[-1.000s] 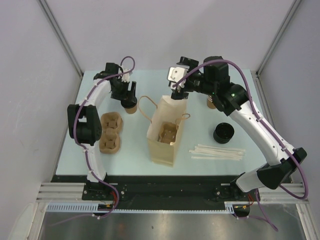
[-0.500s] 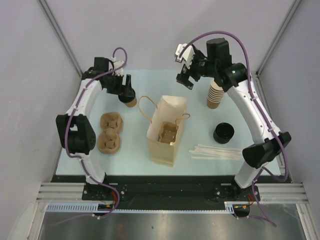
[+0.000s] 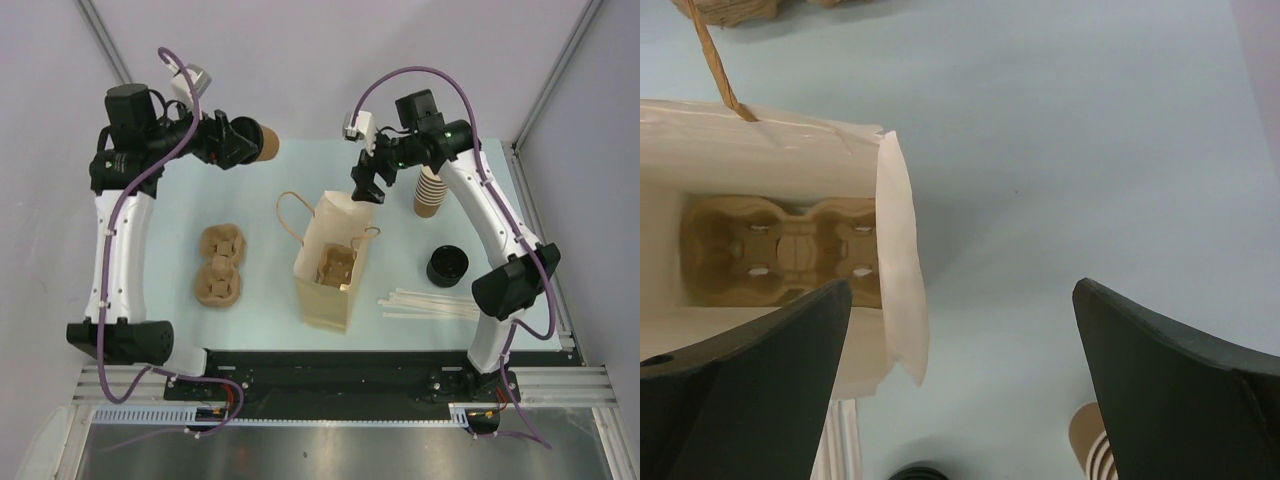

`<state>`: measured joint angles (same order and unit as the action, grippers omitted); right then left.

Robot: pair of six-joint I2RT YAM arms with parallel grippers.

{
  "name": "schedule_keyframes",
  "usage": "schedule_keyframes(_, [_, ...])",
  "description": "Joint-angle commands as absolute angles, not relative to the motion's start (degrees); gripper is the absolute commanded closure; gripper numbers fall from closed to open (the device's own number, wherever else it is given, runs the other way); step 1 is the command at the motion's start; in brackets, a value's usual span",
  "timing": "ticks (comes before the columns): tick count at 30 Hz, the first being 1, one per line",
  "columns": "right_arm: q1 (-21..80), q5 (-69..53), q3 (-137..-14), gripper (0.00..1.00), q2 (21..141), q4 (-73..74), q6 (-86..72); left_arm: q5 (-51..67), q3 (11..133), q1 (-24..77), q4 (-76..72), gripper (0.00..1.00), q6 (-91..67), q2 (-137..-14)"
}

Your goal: Pack the takeout coffee

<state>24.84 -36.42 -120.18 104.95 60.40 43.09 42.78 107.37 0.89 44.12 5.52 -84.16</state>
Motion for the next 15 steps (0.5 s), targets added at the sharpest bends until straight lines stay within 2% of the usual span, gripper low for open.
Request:
schedule_keyframes(1, [25.2,-39.5,-124.1,0.03,106.6,62.8,42.7,50.8,107.8,5.3,46.8,0.58,8.7,-79.2])
schedule_keyframes(7, [25.2,-41.0,-128.2,0.10,111.0,66.0,42.8,48.9,108.7,17.7,52.5,0.58,16.5,-76.2])
schedule_keyframes(13, [25.9,-43.8,-128.3,0.28,112.2,67.7,40.6,40.6,108.3,27.8,57.1,0.59,22.5,-77.2])
schedule_keyframes(15, [26.4,-44.7,-126.7,0.37,111.8,67.7,38.9,37.5,107.8,30.6,57.7,0.59,24.5,-77.9])
